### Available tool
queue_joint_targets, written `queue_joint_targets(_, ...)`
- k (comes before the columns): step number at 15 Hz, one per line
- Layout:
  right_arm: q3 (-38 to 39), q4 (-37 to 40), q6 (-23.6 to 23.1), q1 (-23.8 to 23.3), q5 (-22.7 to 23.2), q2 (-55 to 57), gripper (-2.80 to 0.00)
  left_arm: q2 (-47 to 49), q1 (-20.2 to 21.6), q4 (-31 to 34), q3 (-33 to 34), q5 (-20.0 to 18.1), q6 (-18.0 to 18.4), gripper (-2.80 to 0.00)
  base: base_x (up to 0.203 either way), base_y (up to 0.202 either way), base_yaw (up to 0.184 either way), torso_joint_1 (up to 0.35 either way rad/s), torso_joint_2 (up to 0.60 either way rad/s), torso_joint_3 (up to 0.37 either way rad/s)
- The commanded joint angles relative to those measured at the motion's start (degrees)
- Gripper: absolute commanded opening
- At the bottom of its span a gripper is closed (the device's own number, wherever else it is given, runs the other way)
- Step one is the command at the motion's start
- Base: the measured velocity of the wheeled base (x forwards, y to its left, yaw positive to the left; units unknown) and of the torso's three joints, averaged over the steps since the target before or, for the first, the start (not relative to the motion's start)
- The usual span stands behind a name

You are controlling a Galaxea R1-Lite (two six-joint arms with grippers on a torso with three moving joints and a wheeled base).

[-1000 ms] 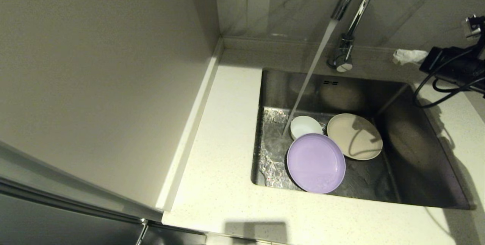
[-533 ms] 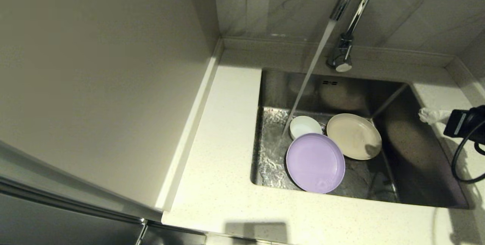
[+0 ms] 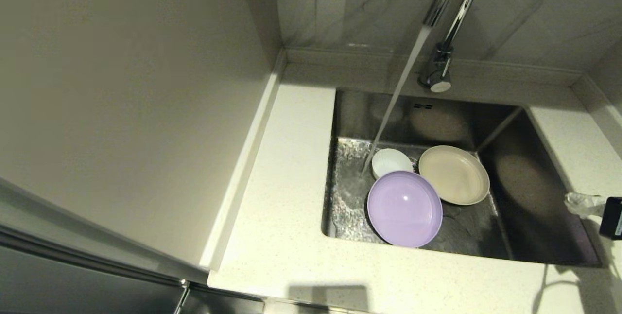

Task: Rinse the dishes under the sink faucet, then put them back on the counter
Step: Wait for the water to rinse the bowl

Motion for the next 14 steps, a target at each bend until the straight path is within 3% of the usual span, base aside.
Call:
queue_joint_targets(1, 2.9, -0.1, -0.4, 0.2, 0.0, -6.0, -2.80, -0.1, 0.0, 0.0, 0.0, 0.0, 0.0, -2.80, 0.000, 0.000, 0.000, 0.000, 0.00, 0.000)
queue_joint_targets(7, 9.2, -0.5, -1.6, 9.2, -0.6, -24.8, -2.80, -0.1, 0.0, 0.0, 0.0, 0.0, 0.0, -2.80, 0.000, 0.000, 0.000, 0.000, 0.00, 0.000)
queue_joint_targets(11, 24.4, -0.7, 0.9, 18.0, -10.7, -42.7, -2.80, -0.1, 0.0, 0.0, 0.0, 0.0, 0.0, -2.80, 0.000, 0.000, 0.000, 0.000, 0.00, 0.000)
queue_joint_targets(14, 29.6, 1.8, 1.4, 20.3, -13.5, -54.1, -2.80, -0.1, 0.0, 0.0, 0.0, 0.0, 0.0, -2.80, 0.000, 0.000, 0.000, 0.000, 0.00, 0.000)
